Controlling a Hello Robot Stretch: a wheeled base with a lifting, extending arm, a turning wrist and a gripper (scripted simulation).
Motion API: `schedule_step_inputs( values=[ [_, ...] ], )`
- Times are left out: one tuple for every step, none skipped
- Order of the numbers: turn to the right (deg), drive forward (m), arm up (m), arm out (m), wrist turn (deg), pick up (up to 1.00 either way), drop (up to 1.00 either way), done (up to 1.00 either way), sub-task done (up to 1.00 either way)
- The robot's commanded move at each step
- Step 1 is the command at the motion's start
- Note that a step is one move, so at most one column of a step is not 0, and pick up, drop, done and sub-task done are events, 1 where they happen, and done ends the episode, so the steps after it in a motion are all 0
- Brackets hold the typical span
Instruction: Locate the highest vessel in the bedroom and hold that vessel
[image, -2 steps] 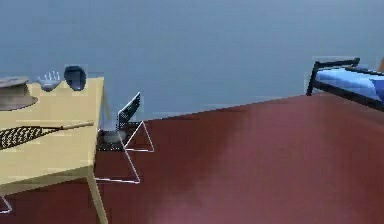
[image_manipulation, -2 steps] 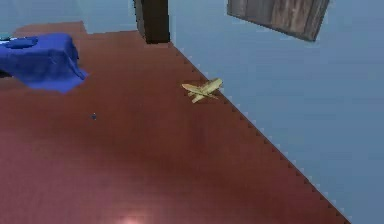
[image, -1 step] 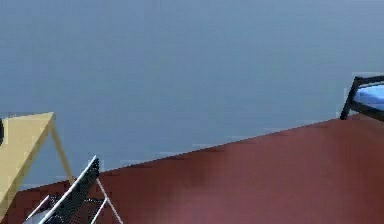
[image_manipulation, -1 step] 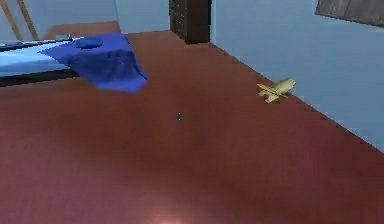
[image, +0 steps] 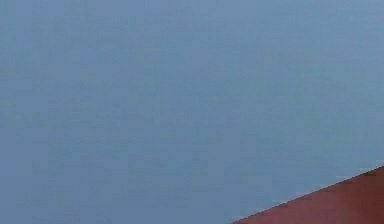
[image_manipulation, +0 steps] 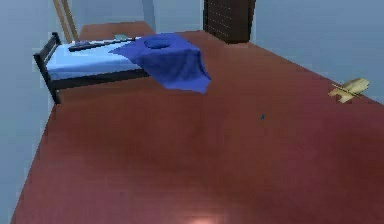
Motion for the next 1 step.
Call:
schedule_step_inputs(
  values=[
    [0.0,0.20,0.00,0.00,0.0,0.00,0.00,0.00,0.00]
  ],
)
